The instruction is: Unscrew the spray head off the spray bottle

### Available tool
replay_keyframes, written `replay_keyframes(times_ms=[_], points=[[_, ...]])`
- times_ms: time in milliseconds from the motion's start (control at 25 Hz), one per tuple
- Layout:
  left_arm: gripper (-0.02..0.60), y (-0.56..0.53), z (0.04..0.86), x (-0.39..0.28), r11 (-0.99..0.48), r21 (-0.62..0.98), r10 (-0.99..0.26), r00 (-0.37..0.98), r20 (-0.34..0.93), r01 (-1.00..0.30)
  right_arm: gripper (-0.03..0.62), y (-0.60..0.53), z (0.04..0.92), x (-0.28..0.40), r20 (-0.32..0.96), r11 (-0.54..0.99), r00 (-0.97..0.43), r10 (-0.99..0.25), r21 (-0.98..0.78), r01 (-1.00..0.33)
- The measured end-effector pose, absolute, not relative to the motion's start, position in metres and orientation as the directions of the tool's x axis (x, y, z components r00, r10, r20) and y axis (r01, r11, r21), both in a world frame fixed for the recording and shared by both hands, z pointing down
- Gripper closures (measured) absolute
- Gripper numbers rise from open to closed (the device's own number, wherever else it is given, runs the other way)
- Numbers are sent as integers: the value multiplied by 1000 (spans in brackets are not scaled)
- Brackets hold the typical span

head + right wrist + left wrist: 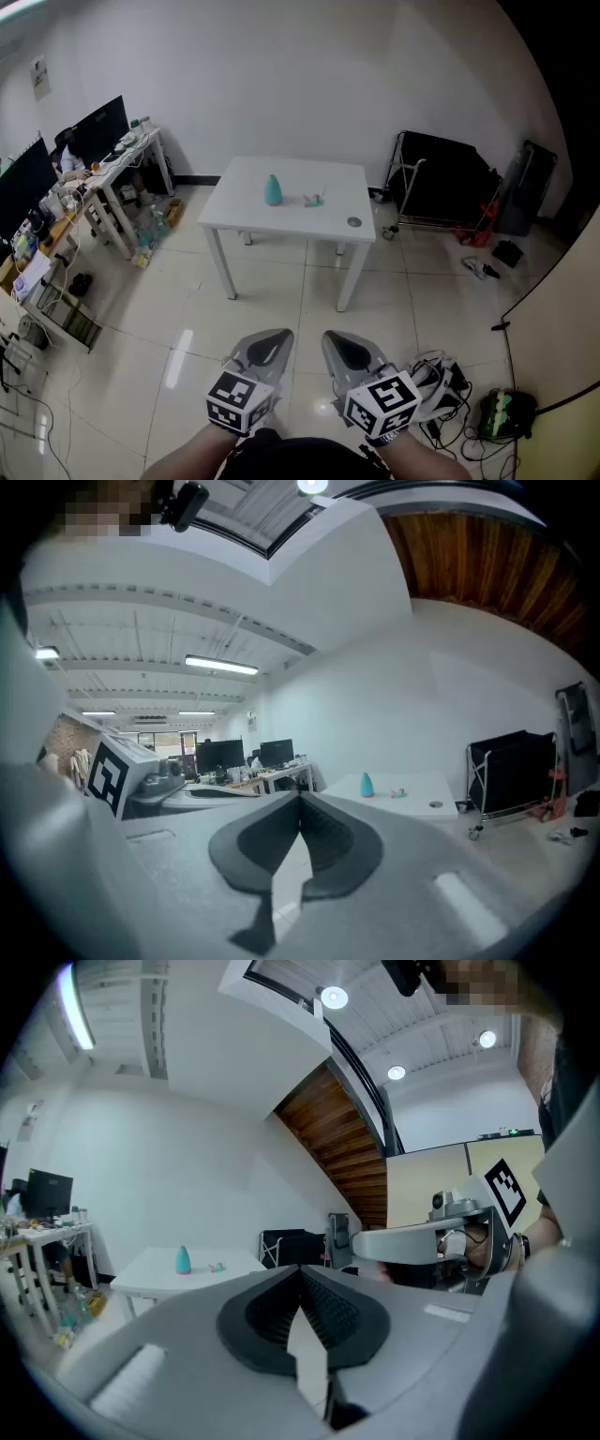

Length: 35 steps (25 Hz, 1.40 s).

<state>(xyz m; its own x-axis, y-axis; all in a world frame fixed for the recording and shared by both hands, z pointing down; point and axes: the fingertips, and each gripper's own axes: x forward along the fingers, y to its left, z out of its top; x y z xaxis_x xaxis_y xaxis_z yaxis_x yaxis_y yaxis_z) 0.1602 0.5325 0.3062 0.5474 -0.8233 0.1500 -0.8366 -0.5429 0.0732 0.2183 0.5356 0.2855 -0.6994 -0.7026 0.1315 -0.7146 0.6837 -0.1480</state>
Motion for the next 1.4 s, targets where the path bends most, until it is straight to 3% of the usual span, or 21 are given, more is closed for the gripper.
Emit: replay_keyframes(times_ms=[840, 1400], points=[[568, 409, 306, 25, -592, 89, -786, 598, 155, -801, 603, 415, 284, 88, 162, 624, -639, -752, -137, -769], [568, 375, 312, -10, -575, 137, -792, 590, 155, -807, 603, 380, 287, 52, 185, 630, -642, -744, -124, -767]])
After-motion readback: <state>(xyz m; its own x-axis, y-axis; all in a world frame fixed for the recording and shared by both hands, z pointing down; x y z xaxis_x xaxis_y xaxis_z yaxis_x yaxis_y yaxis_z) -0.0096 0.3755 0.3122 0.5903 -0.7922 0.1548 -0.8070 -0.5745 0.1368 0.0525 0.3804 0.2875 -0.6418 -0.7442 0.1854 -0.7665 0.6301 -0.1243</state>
